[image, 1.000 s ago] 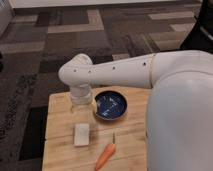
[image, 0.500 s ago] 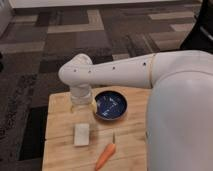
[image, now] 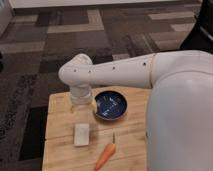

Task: Knock the eraser over

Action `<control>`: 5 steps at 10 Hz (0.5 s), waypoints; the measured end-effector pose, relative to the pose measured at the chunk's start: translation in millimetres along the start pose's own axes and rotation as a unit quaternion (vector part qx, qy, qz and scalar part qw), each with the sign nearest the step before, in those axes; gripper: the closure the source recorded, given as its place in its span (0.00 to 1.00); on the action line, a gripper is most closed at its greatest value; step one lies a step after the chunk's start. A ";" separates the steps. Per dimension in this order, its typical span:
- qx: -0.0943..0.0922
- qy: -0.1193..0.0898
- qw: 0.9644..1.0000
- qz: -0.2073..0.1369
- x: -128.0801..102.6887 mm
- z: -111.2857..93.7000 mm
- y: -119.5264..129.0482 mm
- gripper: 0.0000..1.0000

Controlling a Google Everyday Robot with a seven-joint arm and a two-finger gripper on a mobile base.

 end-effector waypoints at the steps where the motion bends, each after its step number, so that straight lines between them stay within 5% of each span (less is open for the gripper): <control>1: 0.000 0.000 1.000 0.000 0.0 0.0 0.0 0.35; 5: -0.013 0.007 1.000 0.018 -2.3 -5.6 -16.7 0.35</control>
